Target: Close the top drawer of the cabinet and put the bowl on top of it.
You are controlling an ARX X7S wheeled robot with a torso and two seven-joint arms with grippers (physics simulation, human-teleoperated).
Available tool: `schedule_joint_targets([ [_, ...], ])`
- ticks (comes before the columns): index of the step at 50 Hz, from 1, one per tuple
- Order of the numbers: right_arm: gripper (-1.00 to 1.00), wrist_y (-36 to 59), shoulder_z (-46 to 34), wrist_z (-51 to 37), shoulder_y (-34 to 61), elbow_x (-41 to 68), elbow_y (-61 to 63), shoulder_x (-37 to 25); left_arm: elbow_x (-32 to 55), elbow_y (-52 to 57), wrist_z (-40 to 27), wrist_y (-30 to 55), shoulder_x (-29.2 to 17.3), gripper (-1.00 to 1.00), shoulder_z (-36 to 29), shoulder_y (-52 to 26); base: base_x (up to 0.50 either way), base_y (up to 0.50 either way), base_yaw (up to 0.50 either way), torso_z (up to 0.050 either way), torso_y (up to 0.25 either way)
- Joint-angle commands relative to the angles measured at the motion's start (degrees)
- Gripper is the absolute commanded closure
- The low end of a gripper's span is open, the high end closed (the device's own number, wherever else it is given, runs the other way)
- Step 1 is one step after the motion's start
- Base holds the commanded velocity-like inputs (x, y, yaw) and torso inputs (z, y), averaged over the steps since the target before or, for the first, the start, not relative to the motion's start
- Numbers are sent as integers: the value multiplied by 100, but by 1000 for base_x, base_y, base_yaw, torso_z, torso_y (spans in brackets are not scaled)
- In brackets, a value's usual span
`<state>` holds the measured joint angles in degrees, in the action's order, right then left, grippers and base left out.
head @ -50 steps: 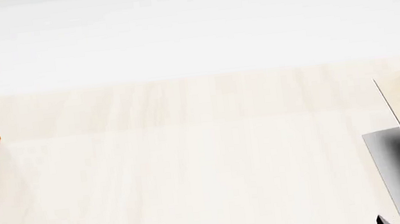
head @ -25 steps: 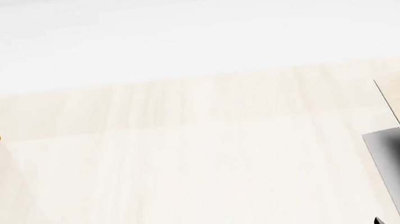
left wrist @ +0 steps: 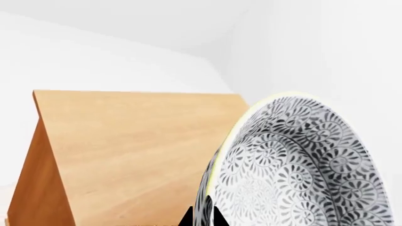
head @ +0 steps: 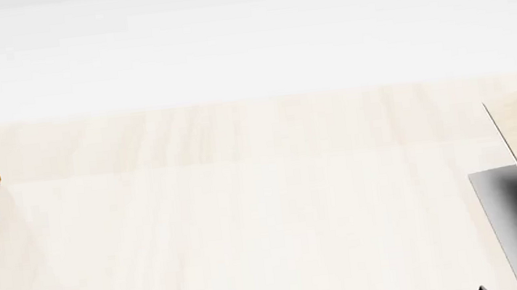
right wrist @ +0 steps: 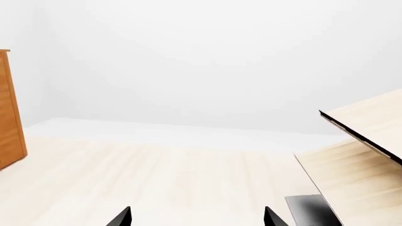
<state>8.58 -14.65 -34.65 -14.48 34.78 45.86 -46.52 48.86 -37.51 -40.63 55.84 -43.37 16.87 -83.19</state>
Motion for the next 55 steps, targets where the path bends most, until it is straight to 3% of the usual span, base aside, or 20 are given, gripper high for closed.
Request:
schedule_joint_targets([
  [1,-100,368,164,-314,211,521,417,-309,19,-76,87,-154,11,100,32,73,0,0,0,0,0],
  [7,-100,-239,-149,82,-56,-190,-225,62,-7,-154,123,-214,-3,100,40,111,0,0,0,0,0],
  [22,-100,174,-48,-141,196,196,112,-130,-182,-568,432,-535,3,100,-84,97,0,0,0,0,1],
  [48,-100,-201,-196,60,43,-134,-262,46,-385,-657,716,-591,17,100,-414,108,0,0,0,0,0],
  [49,-100,-68,-149,-14,101,-1,-127,-31,-429,-647,816,-489,10,-100,-566,32,0,0,0,0,0],
  [50,-100,207,-16,-205,236,344,173,-222,-408,-618,785,-502,20,-100,-526,43,0,0,0,0,0],
  [55,-100,-264,-194,63,-1,-142,-270,21,-388,-577,787,-425,31,-100,-546,45,0,0,0,0,0],
])
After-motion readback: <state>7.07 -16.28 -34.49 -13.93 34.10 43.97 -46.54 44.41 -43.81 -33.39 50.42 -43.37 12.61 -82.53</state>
